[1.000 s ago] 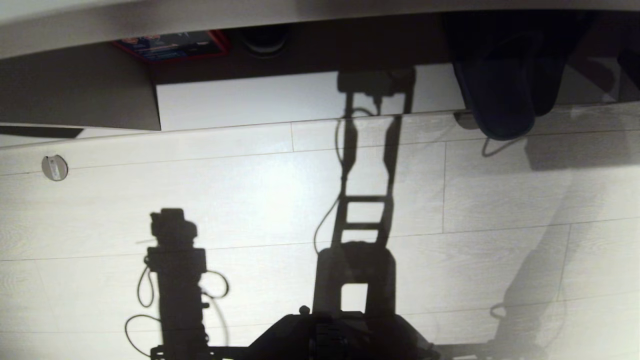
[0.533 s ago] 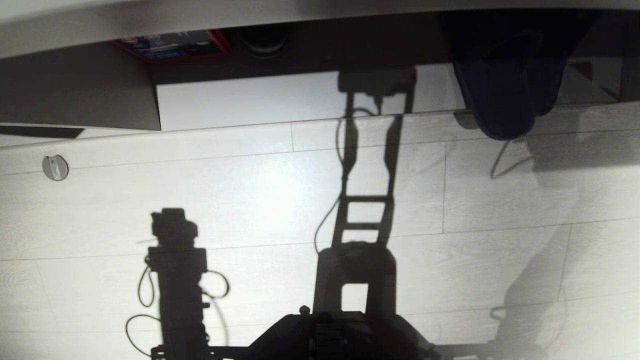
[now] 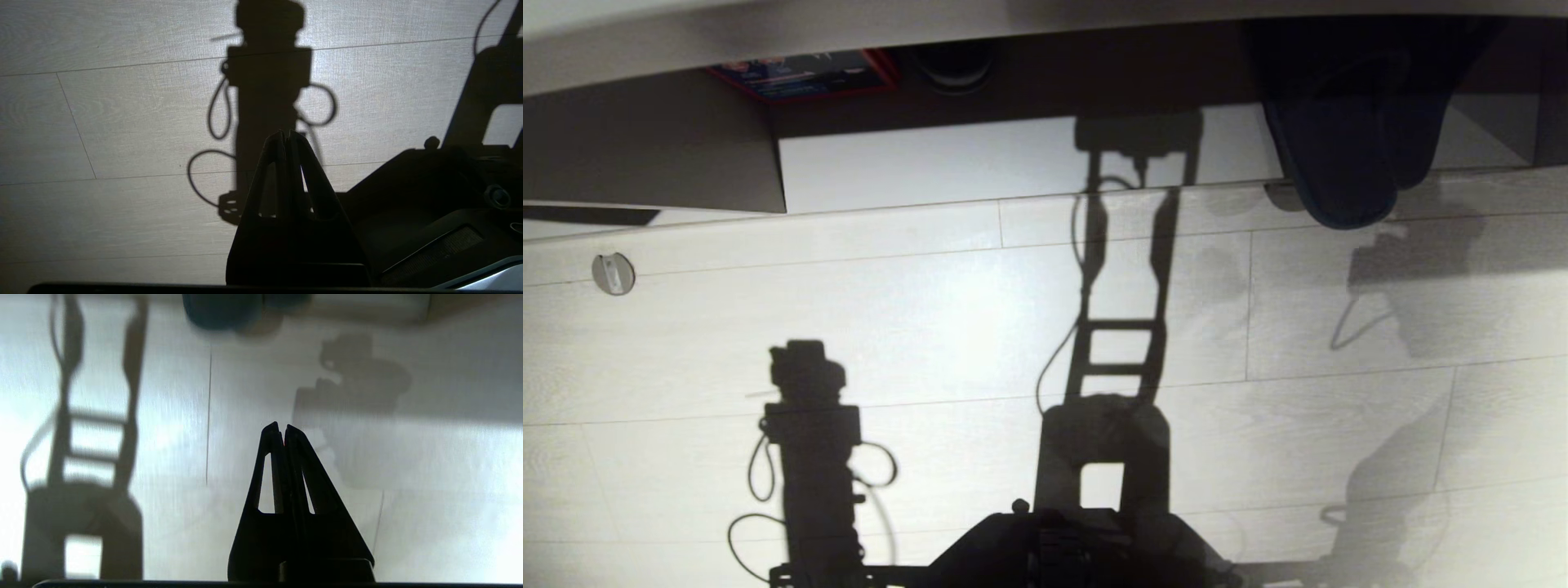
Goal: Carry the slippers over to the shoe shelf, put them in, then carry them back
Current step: Pick up the slippers in the shoe cabinet
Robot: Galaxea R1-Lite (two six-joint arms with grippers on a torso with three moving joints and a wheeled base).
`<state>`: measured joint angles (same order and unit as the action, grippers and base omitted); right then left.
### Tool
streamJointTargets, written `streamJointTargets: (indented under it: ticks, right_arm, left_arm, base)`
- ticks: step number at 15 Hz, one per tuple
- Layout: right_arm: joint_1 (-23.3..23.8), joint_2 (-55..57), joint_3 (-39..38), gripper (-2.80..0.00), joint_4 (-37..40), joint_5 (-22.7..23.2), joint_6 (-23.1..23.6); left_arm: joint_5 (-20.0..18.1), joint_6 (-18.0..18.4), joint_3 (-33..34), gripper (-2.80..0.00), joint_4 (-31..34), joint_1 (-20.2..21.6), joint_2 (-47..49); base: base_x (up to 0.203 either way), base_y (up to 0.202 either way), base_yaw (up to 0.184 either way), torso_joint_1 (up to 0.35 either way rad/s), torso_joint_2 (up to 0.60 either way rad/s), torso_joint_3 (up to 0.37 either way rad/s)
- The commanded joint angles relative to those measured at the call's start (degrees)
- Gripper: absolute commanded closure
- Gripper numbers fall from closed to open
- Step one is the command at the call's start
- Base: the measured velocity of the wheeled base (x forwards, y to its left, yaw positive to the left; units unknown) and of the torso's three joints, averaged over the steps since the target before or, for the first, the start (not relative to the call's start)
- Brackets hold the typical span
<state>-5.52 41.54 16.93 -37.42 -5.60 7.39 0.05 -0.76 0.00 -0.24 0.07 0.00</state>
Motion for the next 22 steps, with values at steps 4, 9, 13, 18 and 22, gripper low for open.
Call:
streamJointTargets:
  ticks: [4,9,13,18,22]
  right_arm:
    - [2.12,-12.63,-11.71,0.0,4.95,0.45,0.0]
    - [2.56,-27.08,-15.14,0.0,20.23,1.39,0.0]
    - [4.14,-35.88,-16.79,0.0,27.95,3.08,-0.41]
    - [4.38,-41.58,-16.93,0.0,37.46,6.41,-2.92]
    - [4.38,-41.63,-16.93,0.0,37.86,6.47,-3.26]
  left_arm:
    - [0.04,-0.03,0.0,0.0,-0.02,0.01,0.0]
    - [0.07,-0.03,0.0,0.0,-0.02,0.01,0.02]
    - [0.04,-0.03,0.0,0.0,-0.11,0.01,0.0]
    - [0.11,-0.03,0.0,0.0,-0.02,0.01,0.01]
    - [0.13,-0.03,0.0,0.0,-0.02,0.01,0.0]
  base:
    - [0.0,0.0,0.0,0.0,0.0,0.0]
    - [0.0,0.0,0.0,0.0,0.0,0.0]
    - [0.0,0.0,0.0,0.0,0.0,0.0]
    - [0.0,0.0,0.0,0.0,0.0,0.0]
    - [0.0,0.0,0.0,0.0,0.0,0.0]
